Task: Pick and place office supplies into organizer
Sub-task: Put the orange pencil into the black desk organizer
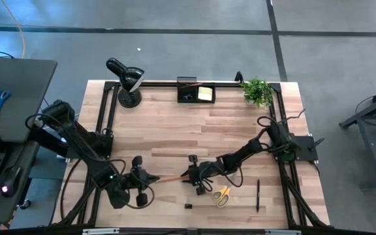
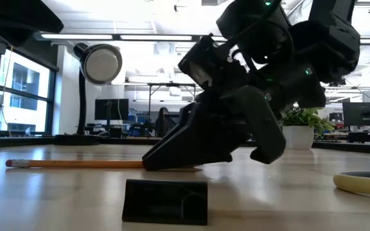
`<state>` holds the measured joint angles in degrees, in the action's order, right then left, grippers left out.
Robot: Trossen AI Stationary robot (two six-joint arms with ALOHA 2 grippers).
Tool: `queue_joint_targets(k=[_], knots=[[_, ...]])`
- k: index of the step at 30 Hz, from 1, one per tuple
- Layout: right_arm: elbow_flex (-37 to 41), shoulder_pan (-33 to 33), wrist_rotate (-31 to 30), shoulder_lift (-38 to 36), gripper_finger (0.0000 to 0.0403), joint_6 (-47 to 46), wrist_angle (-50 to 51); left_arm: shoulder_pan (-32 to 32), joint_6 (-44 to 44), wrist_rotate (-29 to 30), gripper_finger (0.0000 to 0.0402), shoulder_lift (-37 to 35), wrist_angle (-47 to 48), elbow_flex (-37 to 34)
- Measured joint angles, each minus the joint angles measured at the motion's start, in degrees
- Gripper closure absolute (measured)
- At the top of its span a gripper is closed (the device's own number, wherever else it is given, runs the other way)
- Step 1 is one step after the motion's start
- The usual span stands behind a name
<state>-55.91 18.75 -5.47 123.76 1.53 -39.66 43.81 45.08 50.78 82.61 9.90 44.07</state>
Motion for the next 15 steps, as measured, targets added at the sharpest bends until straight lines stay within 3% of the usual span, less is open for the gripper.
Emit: queue_joint_targets(k=[8,15], knots=[[-1.6,-0.4,0.2,-0.2,0.0302,0.4,5.2,0.1,0.0,0.0,0.0401,0.0,0.1,0.0],[-1.7,-0.6,0.7,-0.3,0.0342,-0.3,8.1,0.1,0.3,1.1,0.0401,0.0,0.0,0.0]])
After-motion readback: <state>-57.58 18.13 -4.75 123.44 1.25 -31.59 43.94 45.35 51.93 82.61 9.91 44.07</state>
